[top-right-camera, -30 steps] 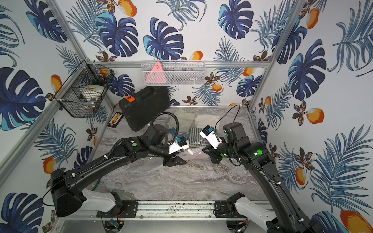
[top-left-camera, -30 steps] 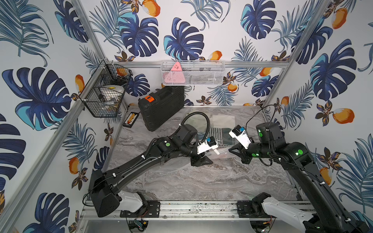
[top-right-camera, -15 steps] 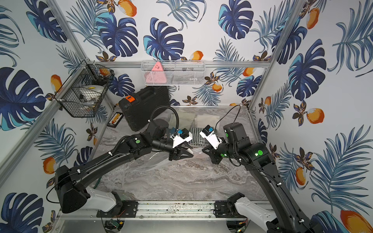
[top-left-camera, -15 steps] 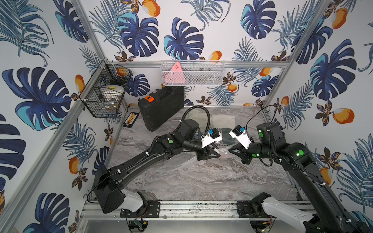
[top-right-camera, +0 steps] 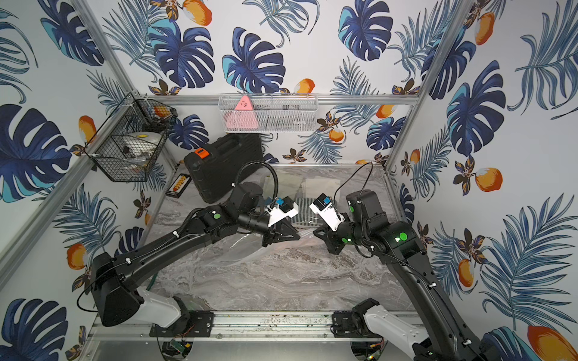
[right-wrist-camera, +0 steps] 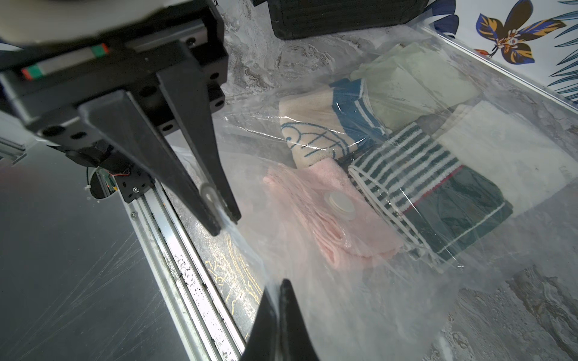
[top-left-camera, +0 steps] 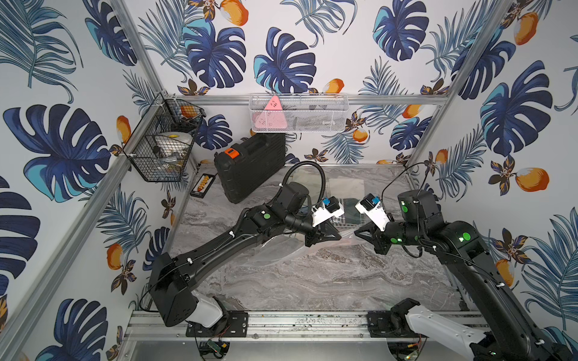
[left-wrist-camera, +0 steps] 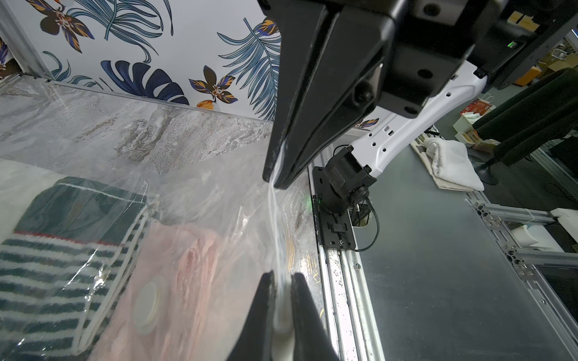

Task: Place the folded towel into the vacuum bag
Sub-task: Close the vacuum bag at the center of the board.

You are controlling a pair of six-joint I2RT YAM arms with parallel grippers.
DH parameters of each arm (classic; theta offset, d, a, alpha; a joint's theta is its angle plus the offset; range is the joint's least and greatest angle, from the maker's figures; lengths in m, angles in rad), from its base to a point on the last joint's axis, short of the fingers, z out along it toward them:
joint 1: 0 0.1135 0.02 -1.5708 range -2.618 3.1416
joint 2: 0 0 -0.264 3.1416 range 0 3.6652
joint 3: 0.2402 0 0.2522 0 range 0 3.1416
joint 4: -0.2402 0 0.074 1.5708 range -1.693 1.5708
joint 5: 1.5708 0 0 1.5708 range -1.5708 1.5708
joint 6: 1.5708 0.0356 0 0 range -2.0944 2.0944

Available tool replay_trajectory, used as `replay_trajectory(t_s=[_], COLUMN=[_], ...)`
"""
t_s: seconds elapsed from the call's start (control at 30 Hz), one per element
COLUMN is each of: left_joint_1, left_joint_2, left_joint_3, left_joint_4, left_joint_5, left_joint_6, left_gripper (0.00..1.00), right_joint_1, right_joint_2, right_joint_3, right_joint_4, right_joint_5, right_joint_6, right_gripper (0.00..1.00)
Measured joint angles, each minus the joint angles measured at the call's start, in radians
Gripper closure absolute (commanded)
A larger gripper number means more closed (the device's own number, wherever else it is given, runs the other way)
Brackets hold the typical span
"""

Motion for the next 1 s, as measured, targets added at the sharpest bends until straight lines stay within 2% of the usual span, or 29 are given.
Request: replay_trajectory(t_s=[0.1,0.33,0.73,1.0], left_joint_1=[0.000,-0.001,-0.070,-0.085], left_joint_2=[0.000,-0.002,-0.028,-0.044], left_joint_3=[0.000,0.007,0.060,0.054], left_joint_4=[-0.003,-0.021,-0.146,-0.219], left_joint_5=[0.000,-0.022,-0.282,-0.380], left_joint_6=[0.002,0.051,0.191,0.212], left_gripper=[1.00,1.00,1.00,1.00], right_joint_1=[0.000,-0.009,-0.139,-0.198], right_joint_2=[0.000,-0.003,0.012,0.039], right_joint_3=[0.000,0.000,0.007,0.011], right_joint_4=[0.000,0.005,0.032,0.028], right_joint_5=[0.000,0.018,-0.045,-0.024], right_joint_6=[0.000,0.024,0.071,0.100], right_gripper=[1.00,1.00,1.00,1.00])
